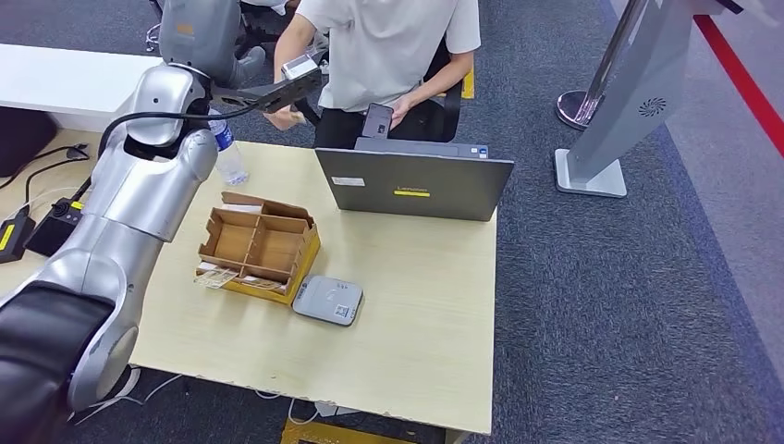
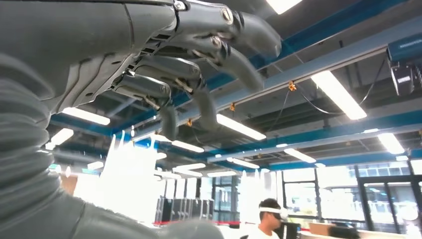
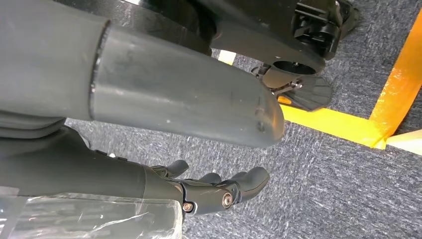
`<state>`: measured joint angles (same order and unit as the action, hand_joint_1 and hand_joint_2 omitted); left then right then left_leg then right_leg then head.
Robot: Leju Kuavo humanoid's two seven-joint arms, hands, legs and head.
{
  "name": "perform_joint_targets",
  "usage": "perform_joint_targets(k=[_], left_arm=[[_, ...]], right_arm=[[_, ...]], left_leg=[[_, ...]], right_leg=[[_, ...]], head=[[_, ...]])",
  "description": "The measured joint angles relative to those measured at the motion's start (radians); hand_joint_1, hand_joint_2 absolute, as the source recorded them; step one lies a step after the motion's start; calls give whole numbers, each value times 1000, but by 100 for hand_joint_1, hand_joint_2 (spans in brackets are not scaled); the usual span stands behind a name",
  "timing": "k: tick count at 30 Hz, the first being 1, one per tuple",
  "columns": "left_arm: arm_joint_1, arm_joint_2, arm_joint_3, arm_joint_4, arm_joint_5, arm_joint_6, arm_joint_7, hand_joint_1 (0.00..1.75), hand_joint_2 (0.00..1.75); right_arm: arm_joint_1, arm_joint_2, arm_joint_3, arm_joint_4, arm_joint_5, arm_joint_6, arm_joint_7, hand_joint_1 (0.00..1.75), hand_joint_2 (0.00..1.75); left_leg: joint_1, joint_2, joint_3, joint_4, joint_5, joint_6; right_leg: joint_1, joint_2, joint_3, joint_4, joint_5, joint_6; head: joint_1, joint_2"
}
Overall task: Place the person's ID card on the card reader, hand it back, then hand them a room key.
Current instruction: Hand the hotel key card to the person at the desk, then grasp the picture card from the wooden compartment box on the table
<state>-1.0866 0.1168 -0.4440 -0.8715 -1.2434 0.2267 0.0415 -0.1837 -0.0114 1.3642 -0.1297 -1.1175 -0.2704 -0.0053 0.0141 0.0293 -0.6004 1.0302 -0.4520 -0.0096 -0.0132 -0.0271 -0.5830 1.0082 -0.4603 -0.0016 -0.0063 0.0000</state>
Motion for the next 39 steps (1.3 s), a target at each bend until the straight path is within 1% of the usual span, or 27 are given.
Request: perform_joint_targets(k=[4, 7, 9, 12, 16, 20, 22, 24, 26, 29, 31, 34, 37, 39], left_arm=[[117, 20, -1, -202, 41, -32, 1, 0, 175], [224, 62, -6, -366, 96, -76, -34, 0, 175], [310, 110, -16, -486, 134, -102, -60, 0, 175], [421, 185, -30, -634, 163, -114, -83, 0, 175], [524, 265, -35, -761, 180, -110, -119, 0, 175], [691, 365, -36, -881, 174, -77, -162, 0, 175], [764, 408, -37, -924, 173, -64, -172, 0, 175], [816, 443, -37, -953, 180, -67, -179, 0, 175], [872, 485, -34, -979, 215, -96, -190, 0, 175], [1003, 558, -1, -1003, 280, -138, -223, 0, 175], [1080, 579, 32, -1004, 296, -159, -245, 0, 175], [1162, 595, 67, -1001, 314, -188, -268, 0, 175], [1221, 613, 88, -999, 334, -222, -269, 0, 175], [1238, 620, 98, -991, 335, -240, -249, 0, 175]], right_arm=[[13, 0, 0, 0, -31, -2, -21, 0, 0], [25, 0, -4, 0, -59, -6, -43, 0, 0], [36, 0, -9, 1, -76, -7, -59, 0, 0], [50, 0, -17, 3, -91, -8, -73, 0, 0], [56, 0, -28, 6, -109, -11, -82, 0, 0], [64, -2, -38, 7, -137, -10, -91, 0, 0], [67, -4, -42, 8, -142, -10, -94, 0, 0], [68, -6, -47, 10, -145, -10, -96, 0, 0], [67, -7, -51, 10, -154, -10, -99, 0, 0], [71, -9, -54, 11, -163, -6, -101, 0, 0], [72, -11, -54, 12, -165, -4, -98, 0, 0], [71, -14, -54, 13, -167, -3, -96, 0, 0], [71, -17, -53, 14, -174, -2, -94, 0, 0], [71, -18, -52, 14, -178, -2, -93, 0, 0]], left_leg=[[0, 0, -1, 0, 0, 0], [0, 2, 0, 0, 0, 0], [0, 2, 0, -1, -1, 0], [0, 2, -1, -1, -1, 0], [0, 2, -2, -2, -1, 0], [0, 5, -1, -2, -1, -1], [0, 4, -2, -2, -1, -1], [0, 3, -3, -2, -1, -1], [0, 3, -3, -2, -2, -1], [0, 6, -1, -3, -3, -3], [1, 6, -1, -3, -3, -2], [1, 4, -2, -3, -3, -2], [1, 4, -2, -3, -3, -2], [1, 3, -2, -3, -3, -2]], right_leg=[[0, 0, 0, 0, 0, 0], [0, 1, 0, 0, 0, 0], [0, 2, -1, 0, -1, 0], [0, 1, -2, 0, -1, 0], [0, 2, -2, 0, -1, 1], [0, 5, -3, 0, -1, 1], [0, 4, -4, 0, -2, 1], [0, 2, -4, 0, -2, 2], [0, 3, -3, 0, -2, 2], [0, 7, -4, 0, -2, 1], [0, 6, -4, -1, -3, 1], [0, 4, -4, -1, -3, 2], [0, 4, -4, -1, -3, 2], [0, 2, -3, -1, -3, 2]], head=[[1, 0], [1, 0], [1, 0], [1, 0], [1, 0], [1, 0], [1, 0], [1, 0], [1, 0], [0, 0], [0, 0], [0, 0], [0, 0], [0, 0]])
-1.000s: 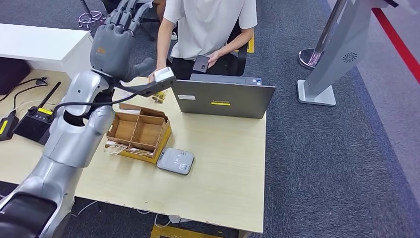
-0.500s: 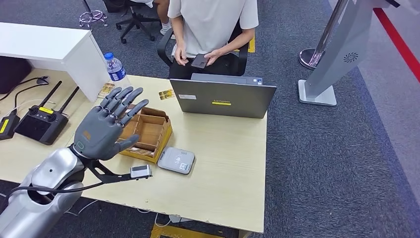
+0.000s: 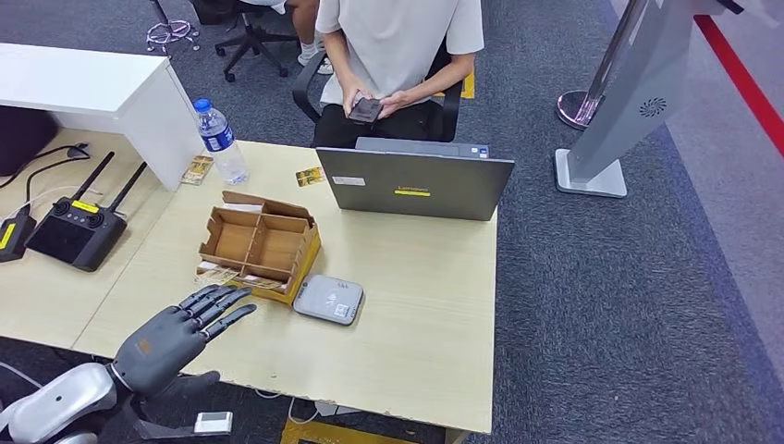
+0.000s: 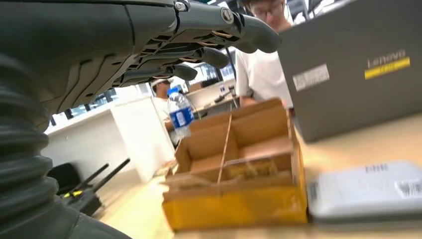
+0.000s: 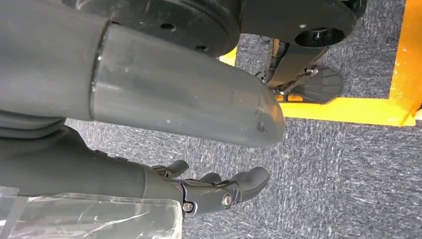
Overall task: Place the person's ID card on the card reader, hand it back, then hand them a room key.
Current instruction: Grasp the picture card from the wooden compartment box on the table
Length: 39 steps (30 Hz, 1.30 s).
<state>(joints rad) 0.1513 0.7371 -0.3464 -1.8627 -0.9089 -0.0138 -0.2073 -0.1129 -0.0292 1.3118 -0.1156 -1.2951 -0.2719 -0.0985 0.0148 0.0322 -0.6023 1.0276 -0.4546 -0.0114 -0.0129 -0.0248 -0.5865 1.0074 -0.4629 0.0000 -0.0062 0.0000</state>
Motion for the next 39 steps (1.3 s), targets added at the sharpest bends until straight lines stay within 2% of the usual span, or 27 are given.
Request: perform_joint_targets(k=[3, 8, 12, 18, 28, 39], left_arm=[[-19, -24, 9, 52, -55, 8, 52, 0, 175], [-104, -142, 11, 201, -160, 80, 123, 0, 175], [-166, -219, 12, 303, -189, 120, 136, 0, 175], [-232, -299, 12, 403, -212, 151, 134, 0, 175], [-289, -379, 10, 486, -245, 172, 128, 0, 175], [-339, -411, 10, 549, -243, 170, 131, 0, 175]], right_arm=[[-3, 0, 3, 0, 0, 1, 0, 0, 0], [-8, 0, 22, 0, 3, 3, 8, 0, 0], [-10, 0, 38, 0, 10, 3, 12, 0, 0], [-17, 0, 57, 0, 18, 3, 22, 0, 0], [-29, 0, 78, 0, 19, 3, 33, 0, 0], [-35, 2, 95, 0, 19, 4, 36, 0, 0]], left_leg=[[0, -2, 0, 0, 1, 1], [-1, -4, 0, 0, 3, 2], [-1, -4, 0, 1, 3, 2], [-1, -3, -1, 1, 3, 2], [-1, -3, -1, 1, 3, 2], [-1, -3, -1, 1, 3, 2]], right_leg=[[0, -2, 1, 0, 0, 0], [0, -4, 1, 0, 1, 0], [0, -3, 1, 0, 2, 1], [0, -3, 1, 0, 2, 0], [0, -3, 0, 0, 2, 0], [0, -3, 0, 0, 2, 0]], head=[[0, 0], [0, 0], [0, 0], [0, 0], [0, 0], [0, 0]])
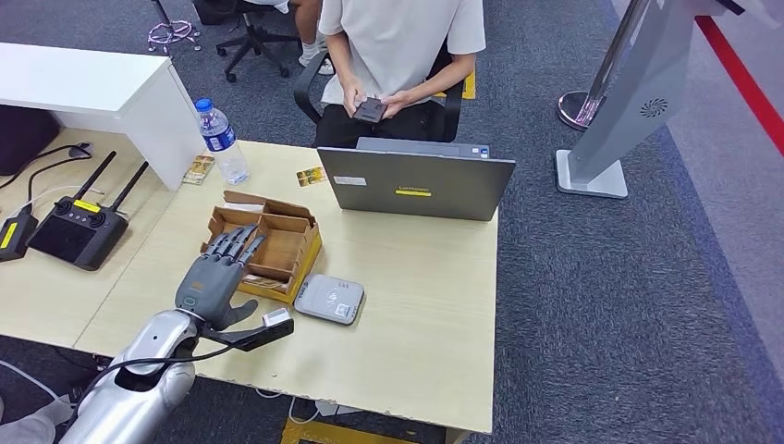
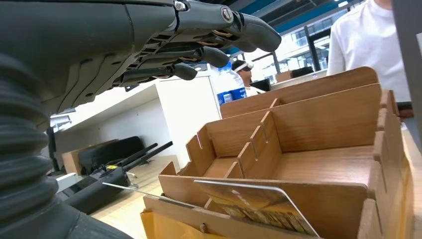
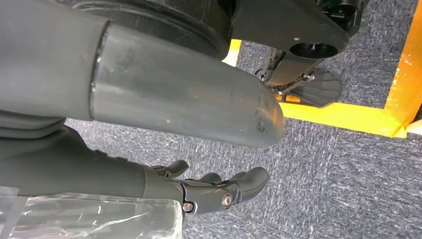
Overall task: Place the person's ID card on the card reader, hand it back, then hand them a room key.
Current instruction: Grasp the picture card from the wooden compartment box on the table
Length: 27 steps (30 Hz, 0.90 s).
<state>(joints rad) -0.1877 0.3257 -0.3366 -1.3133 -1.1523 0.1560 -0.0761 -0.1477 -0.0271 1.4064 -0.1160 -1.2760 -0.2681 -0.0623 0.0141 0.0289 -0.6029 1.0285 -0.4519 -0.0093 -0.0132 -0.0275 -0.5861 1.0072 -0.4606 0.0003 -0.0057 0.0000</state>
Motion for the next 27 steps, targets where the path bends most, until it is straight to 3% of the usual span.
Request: perform_joint_targets(k=[12, 16, 27], left_arm=[[-34, -14, 0, 66, 3, -2, 2, 0, 175], [-44, -18, 0, 86, 6, -6, 0, 175, 175], [-52, -21, 0, 120, 36, -10, -34, 175, 175]], right_arm=[[-2, 0, 8, 0, 0, 2, 3, 0, 0], [-3, 0, 10, 0, 1, 3, 5, 0, 0], [-4, 0, 27, 0, 1, 5, 7, 0, 0]], left_leg=[[0, 0, 0, 0, 0, 0], [0, 0, 0, 0, 0, 0], [0, 0, 0, 0, 0, 0]], right_leg=[[0, 0, 0, 0, 0, 0], [0, 0, 0, 0, 0, 0], [0, 0, 0, 0, 0, 0]], head=[[0, 0], [0, 0], [0, 0]])
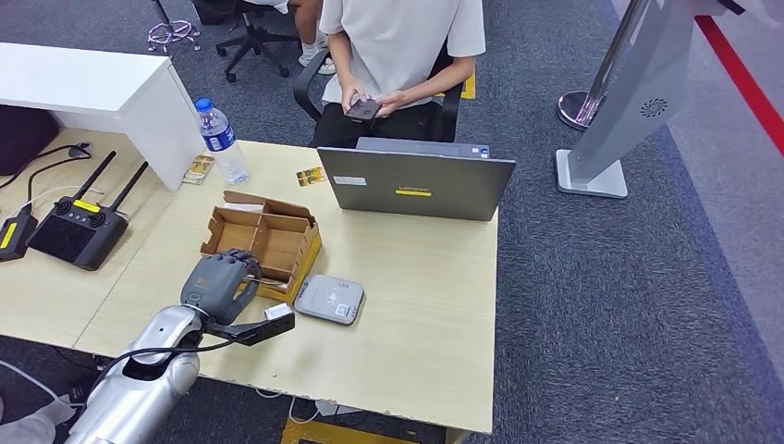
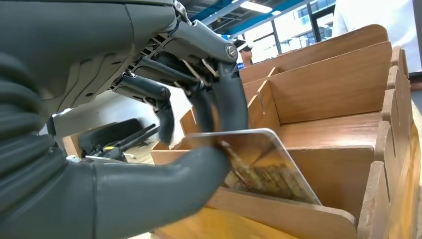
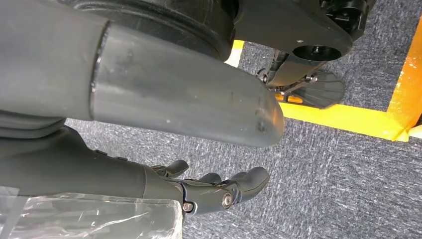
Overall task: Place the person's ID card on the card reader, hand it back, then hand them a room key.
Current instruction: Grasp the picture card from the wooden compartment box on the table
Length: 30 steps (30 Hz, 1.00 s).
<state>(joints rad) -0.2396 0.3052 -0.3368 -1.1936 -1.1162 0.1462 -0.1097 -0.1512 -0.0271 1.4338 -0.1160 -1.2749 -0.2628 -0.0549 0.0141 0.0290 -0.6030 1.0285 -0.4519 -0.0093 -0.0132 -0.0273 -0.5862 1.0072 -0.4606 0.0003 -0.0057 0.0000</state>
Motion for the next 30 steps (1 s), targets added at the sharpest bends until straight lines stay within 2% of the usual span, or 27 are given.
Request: perform_joint_targets(k=[5, 14, 19, 24, 30], left_arm=[[-2, 0, 0, 6, 7, 22, -19, 175, 175], [6, -18, 0, 1, -6, 178, -42, 175, 175], [22, -26, 0, -31, -18, 205, -41, 175, 175], [58, -20, 0, -115, -29, 211, -41, 175, 175], [104, 14, 0, -279, -23, 211, -47, 175, 175]], right_arm=[[-1, 0, 5, 0, 0, 0, 0, 0, 0], [-4, 0, 9, 0, -3, 0, 0, 0, 0], [-4, 0, 17, 0, -8, 0, -1, 0, 0], [-2, 0, 22, 0, -25, -2, -10, 0, 0], [5, 0, 22, 0, -43, -3, -23, 0, 0]], left_leg=[[0, 0, 0, 0, 0, 0], [0, 0, 0, 0, 0, 0], [0, 0, 0, 0, 0, 0], [0, 0, 0, 0, 0, 0], [0, 0, -1, 0, 0, 0]], right_leg=[[0, 0, 0, 0, 0, 0], [0, 0, 0, 0, 0, 0], [0, 0, 0, 0, 0, 0], [0, 0, 0, 0, 0, 0], [0, 0, 0, 0, 0, 0]], head=[[0, 0], [0, 0], [0, 0], [0, 0], [0, 0]])
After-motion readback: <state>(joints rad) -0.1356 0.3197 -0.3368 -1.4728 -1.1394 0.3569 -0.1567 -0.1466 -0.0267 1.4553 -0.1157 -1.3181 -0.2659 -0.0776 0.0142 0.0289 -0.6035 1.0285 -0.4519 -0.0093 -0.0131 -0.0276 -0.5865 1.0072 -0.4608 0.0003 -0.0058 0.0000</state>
